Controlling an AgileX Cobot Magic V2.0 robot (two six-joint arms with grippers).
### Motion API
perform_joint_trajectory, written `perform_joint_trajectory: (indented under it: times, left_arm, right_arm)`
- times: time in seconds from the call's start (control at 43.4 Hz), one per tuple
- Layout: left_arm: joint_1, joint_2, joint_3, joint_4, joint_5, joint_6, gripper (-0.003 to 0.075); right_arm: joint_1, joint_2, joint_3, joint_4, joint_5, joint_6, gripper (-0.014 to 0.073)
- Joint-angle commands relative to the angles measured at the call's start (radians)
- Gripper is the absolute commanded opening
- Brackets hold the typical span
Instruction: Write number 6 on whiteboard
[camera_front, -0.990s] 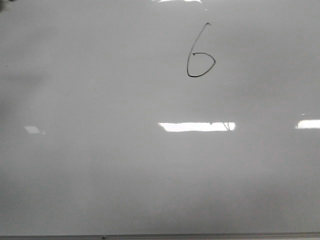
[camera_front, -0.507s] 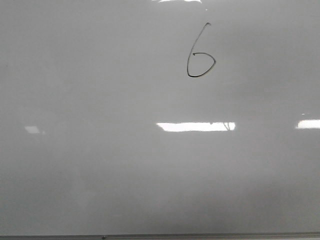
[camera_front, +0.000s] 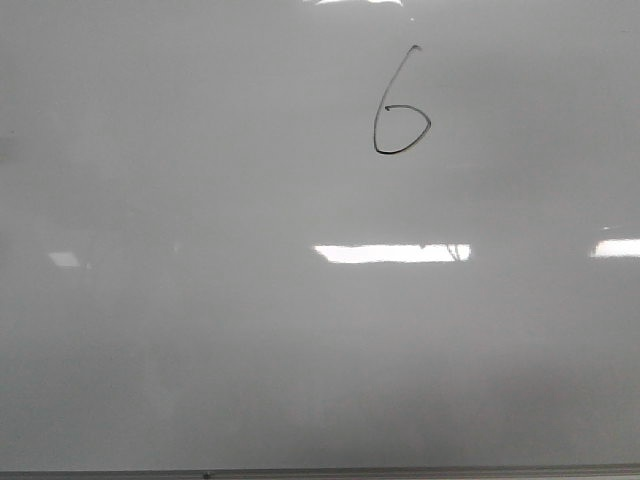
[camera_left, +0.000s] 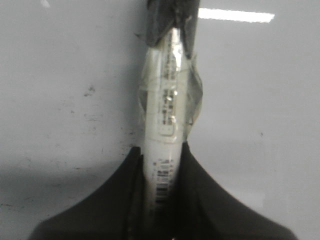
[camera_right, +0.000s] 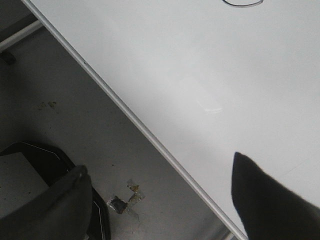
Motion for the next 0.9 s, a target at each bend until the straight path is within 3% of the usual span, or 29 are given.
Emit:
perform_joint_trajectory:
  times: [0.0,0.299,0.691,0.875]
  left_arm:
    - [-0.007,0.007,-0.026,-0.008,-0.137,-0.010,-0.0020]
    - [-0.007,0.081,-0.030,0.010,-0.249,0.002,0.0000]
    - [-0.007,0.052,-0.030,0.056,-0.210,0.004,0.0380]
    - [-0.007,-0.079,-0.059,0.056,-0.049,0.004,0.0410]
  right_arm:
    - [-0.005,-0.008,-0.029,0.007,-0.050,-0.004,0.0592]
    - [-0.005,-0.008,-0.029,0.007,-0.050,-0.004,0.0592]
    - [-0.005,-0.008,-0.029,0.009,-0.050,0.013,0.0592]
    - [-0.005,-0.036,-0.046,0.009,-0.039,0.013,0.0592]
